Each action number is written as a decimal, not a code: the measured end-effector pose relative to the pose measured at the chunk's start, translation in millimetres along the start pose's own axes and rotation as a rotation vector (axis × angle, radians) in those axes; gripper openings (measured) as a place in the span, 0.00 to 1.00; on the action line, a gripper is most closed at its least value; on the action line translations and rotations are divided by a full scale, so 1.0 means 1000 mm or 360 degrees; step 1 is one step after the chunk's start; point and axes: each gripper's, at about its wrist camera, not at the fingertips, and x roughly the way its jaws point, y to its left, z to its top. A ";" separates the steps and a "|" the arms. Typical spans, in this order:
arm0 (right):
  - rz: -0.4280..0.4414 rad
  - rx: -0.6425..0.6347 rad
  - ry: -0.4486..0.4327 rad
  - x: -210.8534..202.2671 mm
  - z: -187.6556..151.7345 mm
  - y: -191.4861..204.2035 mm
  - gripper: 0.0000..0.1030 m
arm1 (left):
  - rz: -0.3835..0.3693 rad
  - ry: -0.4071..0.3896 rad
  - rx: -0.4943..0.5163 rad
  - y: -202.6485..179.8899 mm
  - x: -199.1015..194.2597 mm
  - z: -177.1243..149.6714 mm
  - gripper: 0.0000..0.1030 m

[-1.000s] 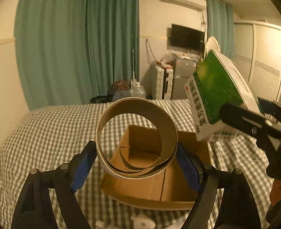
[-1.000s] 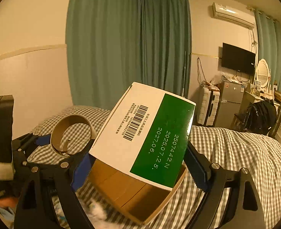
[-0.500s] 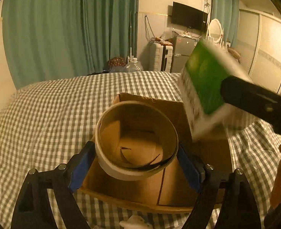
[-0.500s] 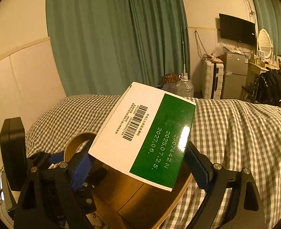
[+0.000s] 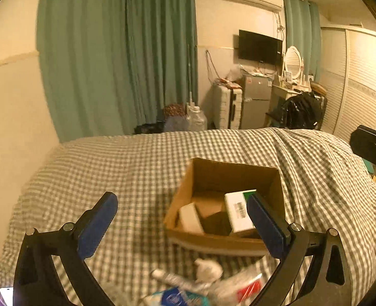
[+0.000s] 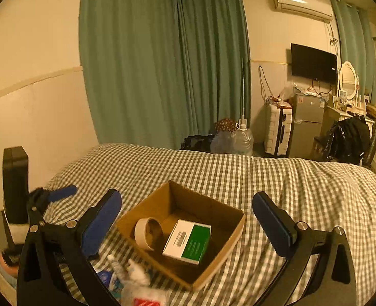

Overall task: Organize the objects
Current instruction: 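Grasp the blue tissue pack with the left tool while the right tool grasps the floss tub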

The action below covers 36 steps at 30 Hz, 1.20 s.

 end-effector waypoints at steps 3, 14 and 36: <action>0.0028 -0.0013 -0.0003 -0.025 -0.001 0.010 1.00 | 0.0051 -0.0004 0.0005 0.011 -0.022 -0.012 1.00; 0.0081 -0.0091 0.0217 -0.006 -0.098 0.060 1.00 | 0.0177 0.0208 -0.0298 0.052 -0.008 -0.131 1.00; 0.0110 0.0009 0.0775 0.109 -0.225 0.054 0.85 | 0.0189 0.0483 -0.0303 0.046 0.044 -0.205 1.00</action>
